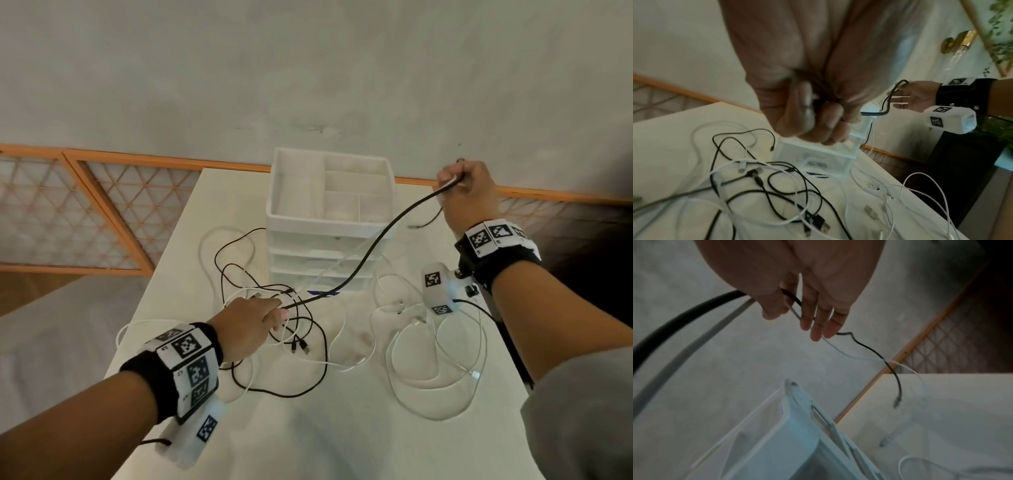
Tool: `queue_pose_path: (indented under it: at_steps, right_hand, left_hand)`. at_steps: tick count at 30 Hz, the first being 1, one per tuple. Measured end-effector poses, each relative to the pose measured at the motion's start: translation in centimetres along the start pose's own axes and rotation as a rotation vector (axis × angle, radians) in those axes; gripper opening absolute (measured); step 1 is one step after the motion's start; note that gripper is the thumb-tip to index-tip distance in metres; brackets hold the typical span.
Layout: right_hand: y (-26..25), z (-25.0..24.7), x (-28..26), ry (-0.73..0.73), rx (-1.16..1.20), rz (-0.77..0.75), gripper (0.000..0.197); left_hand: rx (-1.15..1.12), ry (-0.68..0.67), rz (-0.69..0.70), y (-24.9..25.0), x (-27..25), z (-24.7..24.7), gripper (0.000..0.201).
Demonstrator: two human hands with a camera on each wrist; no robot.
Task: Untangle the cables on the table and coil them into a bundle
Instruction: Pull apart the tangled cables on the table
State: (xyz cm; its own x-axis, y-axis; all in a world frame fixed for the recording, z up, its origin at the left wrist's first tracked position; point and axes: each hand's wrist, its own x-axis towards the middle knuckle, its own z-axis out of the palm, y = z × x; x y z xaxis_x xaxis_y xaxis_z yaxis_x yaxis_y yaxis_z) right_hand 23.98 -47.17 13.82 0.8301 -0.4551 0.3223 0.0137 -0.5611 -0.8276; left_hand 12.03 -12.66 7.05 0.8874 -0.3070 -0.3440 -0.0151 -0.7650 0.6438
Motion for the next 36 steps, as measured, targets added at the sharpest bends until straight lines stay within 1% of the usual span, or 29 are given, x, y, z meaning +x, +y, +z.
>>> queue_pose_path:
  at_steps: [1, 2, 5, 6, 7, 8, 10, 12, 13, 14, 15, 16, 18, 19, 20, 21, 22, 23, 24, 25, 26, 27, 28, 29, 30, 31, 33, 34, 36]
  right_hand:
    - [0.9, -0.2, -0.3, -0.028, 0.016, 0.007, 0.014]
    - [1.9, -0.5, -0.8, -0.105, -0.037, 0.049, 0.019]
    - [7.1, -1.4, -3.3, -0.505, -0.426, 0.18, 0.049]
    - [7.5, -1.7, -4.6, -0.571, -0.519, 0.182, 0.056]
    - [7.4, -1.8, -5.8, -0.581, -0.553, 0.156, 0.057]
    - [6.6, -1.7, -7.3, -0.577, -0.514, 0.122, 0.056]
    - [3.9, -1.0, -10.7, -0.628, -0.313, 0.005, 0.061]
    - [1.0, 0.4, -14.8, -0.82, -0.225, -0.086, 0.063]
    - [0.6, 1.3, -16.6, -0.915, -0.248, -0.125, 0.055]
    - [0.8, 2.1, -17.7, -0.962, -0.305, -0.146, 0.038]
    - [1.4, 2.8, -17.9, -0.969, -0.359, -0.121, 0.02]
    - [2.2, 3.1, -17.4, -0.975, -0.406, -0.063, 0.016]
    - [3.7, 2.5, -15.2, -0.946, -0.51, 0.035, 0.027]
    - [4.2, 1.9, -14.0, -0.858, -0.554, 0.041, 0.028]
    - [4.6, 1.3, -13.0, -0.707, -0.55, 0.022, 0.024]
    - [4.9, 0.8, -12.6, -0.539, -0.478, 0.017, 0.016]
    - [5.0, 0.7, -12.7, -0.428, -0.359, 0.008, 0.006]
    - [4.9, 1.1, -13.4, -0.4, -0.283, -0.005, 0.014]
    - [5.0, 1.7, -14.4, -0.444, -0.253, -0.002, 0.036]
    - [5.3, 2.5, -15.9, -0.512, -0.252, 0.028, 0.06]
    - [5.7, 3.3, -17.4, -0.55, -0.271, 0.066, 0.077]
    - [6.0, 4.0, -19.1, -0.551, -0.282, 0.09, 0.084]
    - [6.2, 4.8, -20.8, -0.529, -0.275, 0.083, 0.079]
    - [6.4, 5.6, -22.4, -0.531, -0.282, 0.052, 0.068]
    - [6.2, 6.4, -23.9, -0.592, -0.317, 0.005, 0.057]
    - [6.0, 7.3, -25.2, -0.707, -0.375, -0.041, 0.05]
    - [5.5, 9.2, -27.0, -0.95, -0.499, -0.105, 0.049]
    - [5.3, 10.0, -27.4, -1.02, -0.56, -0.112, 0.049]
    - [4.5, 11.1, -27.1, -1.026, -0.682, -0.133, 0.037]
  left_hand:
    - [0.007, 0.033, -0.007, 0.1, 0.1, 0.3, 0.03]
    - [0.02, 0.057, -0.013, 0.0, 0.3, 0.7, 0.029]
    - [0.033, 0.074, -0.079, -0.5, 0.4, 1.1, 0.031]
    - [0.011, 0.06, -0.096, -0.6, 0.3, 1.0, 0.032]
    - [-0.011, 0.054, -0.088, -0.5, 0.3, 1.0, 0.033]
    - [-0.02, 0.061, -0.055, -0.1, 0.2, 1.0, 0.035]
    - [-0.011, 0.103, 0.045, 1.4, -0.2, 1.0, 0.04]
    - [-0.024, 0.142, 0.123, 3.3, -0.3, 1.3, 0.041]
    - [-0.052, 0.154, 0.157, 4.0, -0.4, 1.5, 0.04]
    - [-0.087, 0.162, 0.195, 4.8, -0.7, 1.5, 0.038]
    - [-0.125, 0.162, 0.231, 5.0, -0.9, 1.5, 0.037]
    - [-0.168, 0.151, 0.262, 5.1, -1.4, 1.3, 0.036]
    - [-0.225, 0.079, 0.256, 4.5, -2.4, 0.9, 0.032]
    - [-0.204, 0.025, 0.217, 3.9, -2.8, 0.8, 0.03]
    - [-0.146, -0.035, 0.163, 3.1, -3.1, 0.9, 0.027]
    - [-0.073, -0.088, 0.103, 2.2, -3.3, 1.2, 0.026]
    - [-0.004, -0.125, 0.046, 1.2, -3.3, 1.8, 0.027]
    - [0.053, -0.14, -0.007, 0.2, -3.2, 2.6, 0.028]
    - [0.09, -0.126, -0.056, -0.5, -3.1, 3.3, 0.029]
    - [0.098, -0.084, -0.108, -1.3, -3.0, 4.0, 0.029]
    - [0.081, -0.019, -0.155, -1.9, -2.9, 4.5, 0.029]
    - [0.063, 0.05, -0.199, -2.5, -2.8, 4.7, 0.027]
    - [0.058, 0.112, -0.226, -2.9, -2.6, 4.7, 0.025]
    - [0.056, 0.161, -0.239, -3.2, -2.5, 4.6, 0.027]
    - [0.052, 0.192, -0.232, -3.5, -2.4, 4.4, 0.033]
    - [0.041, 0.212, -0.212, -3.4, -2.3, 4.0, 0.039]
    - [-0.015, 0.226, -0.145, -3.2, -2.1, 3.1, 0.045]
    - [-0.088, 0.229, -0.115, -2.9, -2.1, 2.6, 0.045]
    - [-0.285, 0.252, -0.06, -2.5, -2.1, 1.5, 0.042]
